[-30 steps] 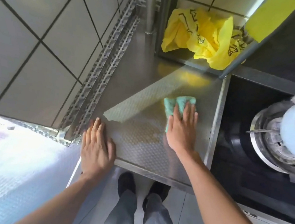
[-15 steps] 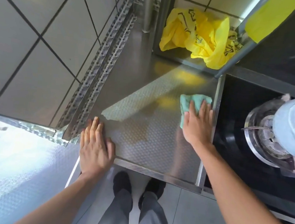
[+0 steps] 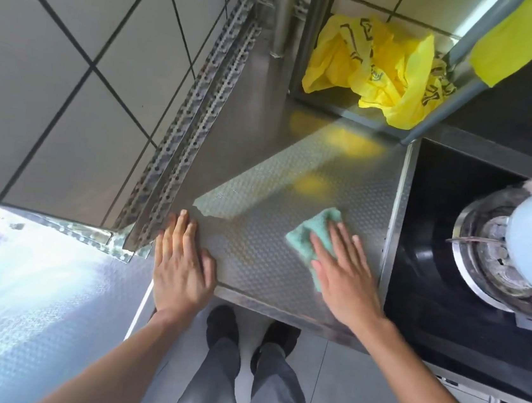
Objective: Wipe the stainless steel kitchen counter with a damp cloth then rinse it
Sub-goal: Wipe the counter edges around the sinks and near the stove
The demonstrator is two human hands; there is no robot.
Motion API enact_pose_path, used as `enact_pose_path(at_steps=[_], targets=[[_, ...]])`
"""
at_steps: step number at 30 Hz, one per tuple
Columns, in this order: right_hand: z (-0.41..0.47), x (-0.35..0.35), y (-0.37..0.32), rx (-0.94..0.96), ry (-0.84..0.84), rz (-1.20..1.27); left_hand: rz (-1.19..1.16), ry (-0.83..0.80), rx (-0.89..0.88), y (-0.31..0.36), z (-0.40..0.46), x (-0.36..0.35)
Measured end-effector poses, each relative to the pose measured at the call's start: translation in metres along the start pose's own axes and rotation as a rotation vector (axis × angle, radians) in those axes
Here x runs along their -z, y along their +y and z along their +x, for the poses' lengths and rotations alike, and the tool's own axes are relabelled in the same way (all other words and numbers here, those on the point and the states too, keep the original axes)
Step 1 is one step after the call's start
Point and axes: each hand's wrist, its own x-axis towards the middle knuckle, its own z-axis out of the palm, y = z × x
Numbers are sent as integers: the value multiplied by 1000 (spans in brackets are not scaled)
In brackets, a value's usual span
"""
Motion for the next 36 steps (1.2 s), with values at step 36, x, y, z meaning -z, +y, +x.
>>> enact_pose_path(at_steps=[36], targets=[[29, -16, -123, 295, 47, 38, -98, -136, -209, -70, -1, 19]])
